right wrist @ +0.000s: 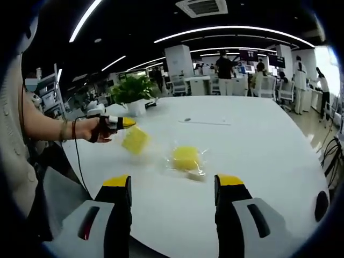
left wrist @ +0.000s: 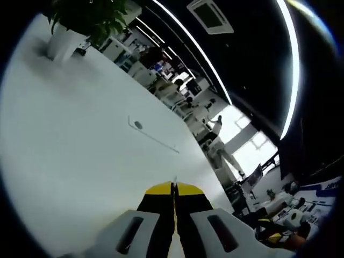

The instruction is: Compare the silicone blocks by pressing each to a similar depth, holding the contact briefly, and releasing to observe deformation and rebound differences across the visible hardness samples.

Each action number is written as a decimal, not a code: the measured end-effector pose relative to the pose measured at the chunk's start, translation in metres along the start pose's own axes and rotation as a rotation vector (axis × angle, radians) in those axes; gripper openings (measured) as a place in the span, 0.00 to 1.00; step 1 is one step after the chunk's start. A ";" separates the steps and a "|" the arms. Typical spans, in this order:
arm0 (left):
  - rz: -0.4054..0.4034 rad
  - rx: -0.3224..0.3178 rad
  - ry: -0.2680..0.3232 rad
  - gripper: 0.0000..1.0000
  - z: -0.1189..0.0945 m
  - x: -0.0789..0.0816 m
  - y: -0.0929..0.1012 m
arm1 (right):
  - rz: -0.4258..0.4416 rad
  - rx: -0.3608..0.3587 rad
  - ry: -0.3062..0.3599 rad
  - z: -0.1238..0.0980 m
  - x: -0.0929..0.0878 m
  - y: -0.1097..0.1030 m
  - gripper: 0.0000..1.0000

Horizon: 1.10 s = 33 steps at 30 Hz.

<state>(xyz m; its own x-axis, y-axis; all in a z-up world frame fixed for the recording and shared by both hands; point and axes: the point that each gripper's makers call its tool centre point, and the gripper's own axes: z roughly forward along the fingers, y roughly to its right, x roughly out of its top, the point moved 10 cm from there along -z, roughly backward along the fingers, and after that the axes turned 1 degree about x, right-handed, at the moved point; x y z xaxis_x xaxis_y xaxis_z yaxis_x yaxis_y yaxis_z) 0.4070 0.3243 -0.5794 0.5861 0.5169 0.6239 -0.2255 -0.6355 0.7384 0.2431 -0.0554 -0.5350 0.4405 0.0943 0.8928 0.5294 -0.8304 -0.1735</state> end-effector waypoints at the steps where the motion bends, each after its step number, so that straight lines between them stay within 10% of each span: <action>1: 0.011 -0.001 -0.001 0.00 -0.004 0.001 0.004 | -0.003 0.003 0.005 -0.001 0.000 -0.001 0.58; 33: 0.240 -0.166 0.057 0.00 -0.076 0.017 0.083 | -0.053 0.075 0.070 0.006 0.016 -0.023 0.58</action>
<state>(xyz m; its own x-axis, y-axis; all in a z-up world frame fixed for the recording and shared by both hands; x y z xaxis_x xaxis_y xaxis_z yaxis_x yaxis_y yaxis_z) 0.3393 0.3240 -0.4886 0.4571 0.3975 0.7956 -0.4792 -0.6436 0.5968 0.2430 -0.0315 -0.5191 0.3601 0.0968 0.9279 0.6044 -0.7818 -0.1531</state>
